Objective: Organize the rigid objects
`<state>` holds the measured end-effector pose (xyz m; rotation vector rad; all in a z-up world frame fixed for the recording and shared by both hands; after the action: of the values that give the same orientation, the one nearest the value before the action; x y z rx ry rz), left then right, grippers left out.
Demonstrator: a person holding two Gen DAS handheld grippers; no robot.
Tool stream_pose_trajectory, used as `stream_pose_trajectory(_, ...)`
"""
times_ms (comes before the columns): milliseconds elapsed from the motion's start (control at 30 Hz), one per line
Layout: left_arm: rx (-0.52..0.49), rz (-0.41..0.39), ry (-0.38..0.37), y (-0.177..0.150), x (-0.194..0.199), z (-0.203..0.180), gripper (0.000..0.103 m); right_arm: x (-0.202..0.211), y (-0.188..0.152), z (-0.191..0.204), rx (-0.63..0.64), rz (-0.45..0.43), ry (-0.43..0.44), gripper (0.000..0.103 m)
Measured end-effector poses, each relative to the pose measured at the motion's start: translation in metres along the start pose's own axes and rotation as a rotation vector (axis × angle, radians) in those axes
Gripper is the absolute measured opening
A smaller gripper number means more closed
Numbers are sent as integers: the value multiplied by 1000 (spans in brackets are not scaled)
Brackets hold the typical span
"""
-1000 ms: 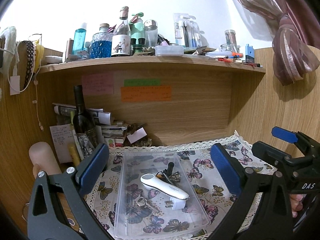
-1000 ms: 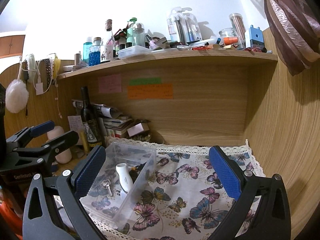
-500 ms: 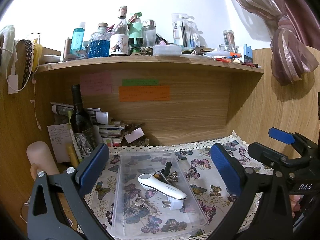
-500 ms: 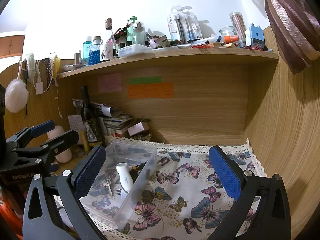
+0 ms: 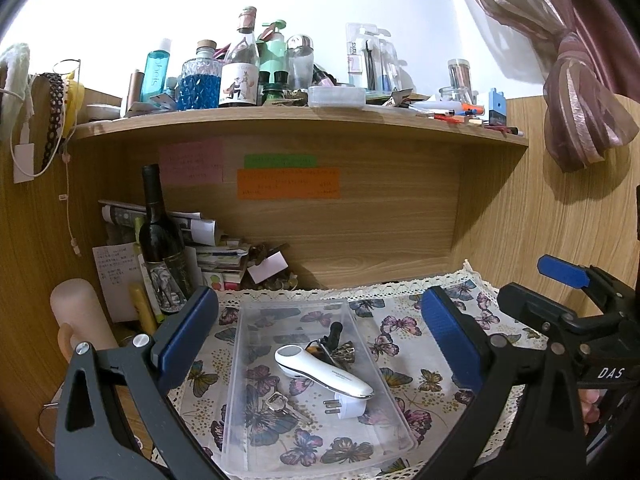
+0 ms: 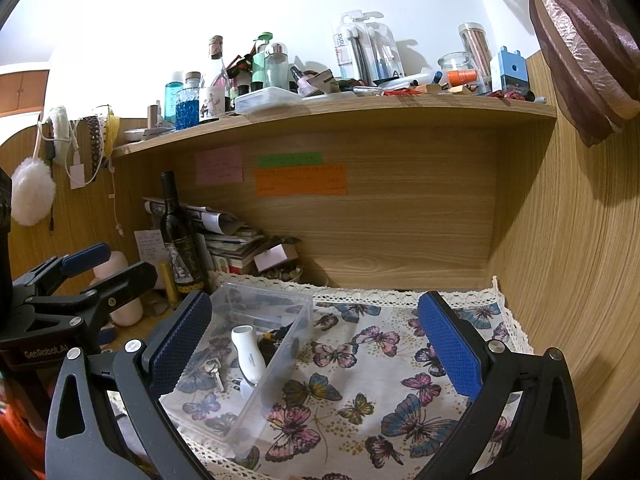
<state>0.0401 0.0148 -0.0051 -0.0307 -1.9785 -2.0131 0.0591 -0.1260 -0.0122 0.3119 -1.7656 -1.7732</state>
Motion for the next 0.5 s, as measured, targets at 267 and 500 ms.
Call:
stream_pose_trajectory(267,4,3,1,-1,-1,1,103,-1,0,2,-1,1,-5,103)
stream_pose_trajectory(500,4,2,-5,-2,-2,1,103,-1,0,2,-1,2,-4,103)
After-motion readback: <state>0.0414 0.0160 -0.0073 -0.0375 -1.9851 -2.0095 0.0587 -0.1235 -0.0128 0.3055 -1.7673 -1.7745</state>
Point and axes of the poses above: each gripper's, at about its wrist camera, not at the fingertips, and x roughly against the way its jaws point, z to its left, y to its top, the point moved 6 cm from there along -x, roughly the way its jaws point, and after that the axes turned 12 degrees about y, right-handed, at the moved point
